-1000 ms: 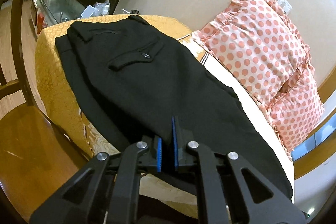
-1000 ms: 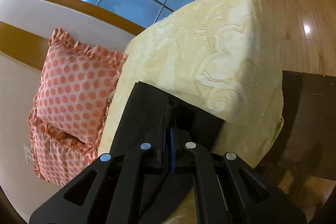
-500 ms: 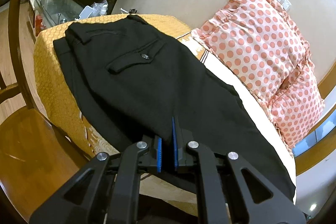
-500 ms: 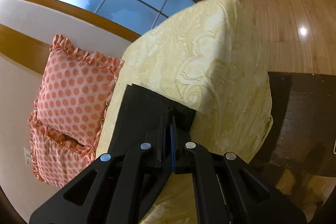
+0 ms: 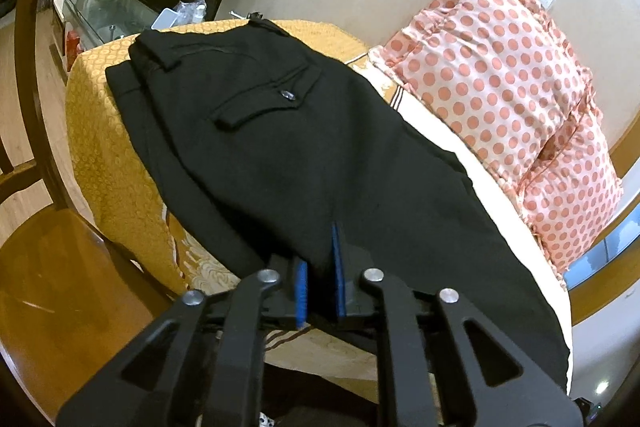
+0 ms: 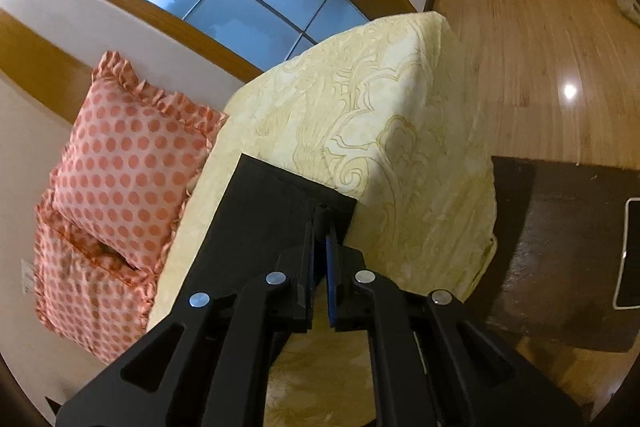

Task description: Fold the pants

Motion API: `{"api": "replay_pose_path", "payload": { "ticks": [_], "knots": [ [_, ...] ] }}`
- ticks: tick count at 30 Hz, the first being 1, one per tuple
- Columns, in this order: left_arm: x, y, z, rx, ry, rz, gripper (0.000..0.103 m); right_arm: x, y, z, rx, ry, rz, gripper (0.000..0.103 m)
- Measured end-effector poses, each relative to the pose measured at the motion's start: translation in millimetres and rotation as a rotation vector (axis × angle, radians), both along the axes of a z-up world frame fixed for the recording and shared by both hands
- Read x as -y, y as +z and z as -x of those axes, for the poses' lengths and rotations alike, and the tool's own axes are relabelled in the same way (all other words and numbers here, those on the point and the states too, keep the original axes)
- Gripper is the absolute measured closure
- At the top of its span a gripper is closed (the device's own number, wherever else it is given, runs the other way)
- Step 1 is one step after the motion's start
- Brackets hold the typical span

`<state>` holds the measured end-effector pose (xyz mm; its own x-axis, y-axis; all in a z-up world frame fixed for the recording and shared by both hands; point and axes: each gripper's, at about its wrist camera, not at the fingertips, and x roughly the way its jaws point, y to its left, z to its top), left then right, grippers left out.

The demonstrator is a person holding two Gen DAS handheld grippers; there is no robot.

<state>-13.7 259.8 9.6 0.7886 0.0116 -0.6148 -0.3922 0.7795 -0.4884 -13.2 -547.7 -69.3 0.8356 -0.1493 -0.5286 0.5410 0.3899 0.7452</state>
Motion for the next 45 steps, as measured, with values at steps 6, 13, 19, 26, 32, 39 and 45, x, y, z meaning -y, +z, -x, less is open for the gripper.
{"api": "replay_pose_path", "payload": {
  "ticks": [6,13,19,26,32,39,45],
  "knots": [
    [-21,13,27,0.073,0.131,-0.012,0.056,-6,15,20,-0.081,-0.179,0.132,0.058],
    [-17,43,11,0.130,0.128,-0.175,0.039,-61,51,-28,-0.024,0.061,0.484,0.058],
    [5,33,-35,0.014,-0.001,-0.323,0.029,-98,36,-79,-0.093,0.292,0.561,0.057],
    [16,-2,-21,-0.073,0.010,-0.446,0.026,-108,18,-60,-0.142,0.335,0.664,0.055],
    [30,-10,-25,-0.049,-0.005,-0.493,0.002,-29,17,1,0.070,0.015,0.333,0.015],
    [28,-11,-26,-0.030,0.014,-0.478,0.002,18,-13,21,0.132,-0.080,0.100,0.028],
    [28,-10,-27,-0.031,0.014,-0.484,0.002,9,-18,5,0.142,-0.022,0.069,0.045]
  ]
}}
